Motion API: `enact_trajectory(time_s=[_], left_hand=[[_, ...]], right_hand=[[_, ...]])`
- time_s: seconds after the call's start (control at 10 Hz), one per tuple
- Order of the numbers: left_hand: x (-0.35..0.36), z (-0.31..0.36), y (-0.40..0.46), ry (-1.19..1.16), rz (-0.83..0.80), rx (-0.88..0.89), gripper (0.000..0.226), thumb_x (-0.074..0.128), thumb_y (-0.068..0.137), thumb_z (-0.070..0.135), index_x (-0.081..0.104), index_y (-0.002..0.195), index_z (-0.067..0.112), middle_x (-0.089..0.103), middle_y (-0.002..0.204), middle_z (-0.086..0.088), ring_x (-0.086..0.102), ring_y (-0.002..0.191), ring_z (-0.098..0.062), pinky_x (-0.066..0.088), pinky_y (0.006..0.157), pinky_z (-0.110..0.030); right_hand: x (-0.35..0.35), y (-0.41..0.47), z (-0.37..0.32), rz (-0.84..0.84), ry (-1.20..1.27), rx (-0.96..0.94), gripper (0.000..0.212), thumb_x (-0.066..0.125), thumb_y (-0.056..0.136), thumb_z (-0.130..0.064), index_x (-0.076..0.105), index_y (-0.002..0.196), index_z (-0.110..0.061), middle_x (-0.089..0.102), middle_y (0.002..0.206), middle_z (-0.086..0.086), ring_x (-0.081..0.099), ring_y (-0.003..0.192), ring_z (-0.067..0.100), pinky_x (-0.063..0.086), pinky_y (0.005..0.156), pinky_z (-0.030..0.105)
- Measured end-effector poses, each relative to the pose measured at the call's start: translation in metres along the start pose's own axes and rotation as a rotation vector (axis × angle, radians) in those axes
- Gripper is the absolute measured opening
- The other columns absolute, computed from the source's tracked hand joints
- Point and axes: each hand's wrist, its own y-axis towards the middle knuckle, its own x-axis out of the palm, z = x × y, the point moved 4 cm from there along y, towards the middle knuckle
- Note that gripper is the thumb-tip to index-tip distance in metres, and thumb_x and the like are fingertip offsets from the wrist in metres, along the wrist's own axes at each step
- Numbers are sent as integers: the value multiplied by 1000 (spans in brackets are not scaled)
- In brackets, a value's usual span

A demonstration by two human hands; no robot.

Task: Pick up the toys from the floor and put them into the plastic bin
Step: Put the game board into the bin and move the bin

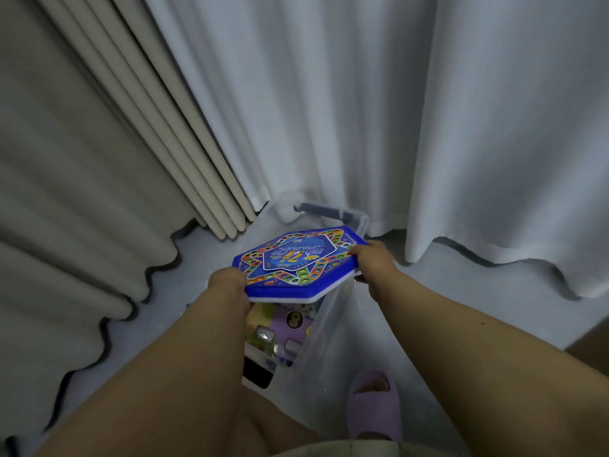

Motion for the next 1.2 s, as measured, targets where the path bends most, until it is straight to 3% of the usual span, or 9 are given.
enact_trajectory(time_s=[0.1, 0.2, 0.4, 0.6, 0.8, 0.9, 1.0, 1.1, 1.2], left_hand=[[-6, 3, -7, -12, 9, -28, 20, 38, 97, 13, 50, 83, 7, 50, 72, -7, 52, 69, -20, 49, 89, -35], [-11, 6, -10, -10, -13, -11, 19, 41, 96, 14, 53, 85, 4, 54, 75, -9, 54, 66, -21, 52, 88, -38], [-26, 6, -22, 99, -73, -14, 20, 40, 99, 8, 47, 81, 2, 50, 72, -12, 51, 60, -21, 49, 42, -33], [-38, -2, -27, 308, -122, -9, 26, 46, 99, 9, 40, 74, 4, 45, 70, -9, 42, 54, -16, 34, 27, -12], [-32, -17, -27, 511, -133, 43, 33, 41, 100, 8, 42, 131, -1, 47, 99, -16, 52, 73, -22, 47, 79, -26], [-31, -24, -27, 500, -177, 28, 38, 39, 100, 6, 40, 138, -1, 48, 112, -16, 57, 113, -30, 47, 91, -32], [-32, -29, -25, 543, -155, 49, 27, 42, 97, 3, 49, 123, 5, 50, 86, -12, 49, 66, -20, 45, 60, -26], [-37, -46, 0, 580, -137, -53, 14, 48, 97, 8, 47, 86, -1, 45, 74, -11, 45, 60, -17, 43, 60, -26], [-35, -48, 17, 631, -186, -52, 23, 51, 94, 3, 42, 73, 5, 47, 76, -10, 49, 64, -18, 48, 67, -29]], right_hand=[[5, -1, 0, 18, 51, 11, 44, 58, 89, -14, 39, 129, -7, 60, 118, 16, 63, 88, 23, 54, 69, 35], [7, -4, -1, 52, 125, 25, 47, 59, 89, -12, 37, 130, -8, 58, 119, 16, 62, 90, 24, 53, 65, 31], [21, -15, -3, 45, 187, 15, 52, 60, 90, -10, 31, 133, -11, 57, 111, 14, 62, 89, 24, 53, 71, 34], [14, -18, -9, 58, -137, -21, 52, 62, 87, -28, 40, 132, -12, 52, 128, 15, 59, 105, 28, 53, 74, 38], [21, -31, -6, -28, -247, -7, 39, 55, 93, -11, 44, 129, -2, 55, 128, 17, 53, 118, 29, 44, 89, 34], [23, -27, -6, -39, -278, -55, 38, 59, 91, -13, 47, 126, -5, 58, 125, 15, 57, 114, 29, 48, 97, 38], [28, -18, -3, -46, -330, -125, 41, 62, 90, -23, 46, 126, -12, 59, 124, 13, 61, 109, 28, 51, 95, 46], [36, -15, -2, -43, -355, -198, 49, 60, 91, -27, 41, 135, -15, 57, 127, 13, 60, 111, 29, 52, 93, 49], [41, -7, 2, 8, -558, -271, 58, 57, 91, -38, 36, 141, -16, 52, 134, 12, 53, 120, 29, 47, 99, 50]])
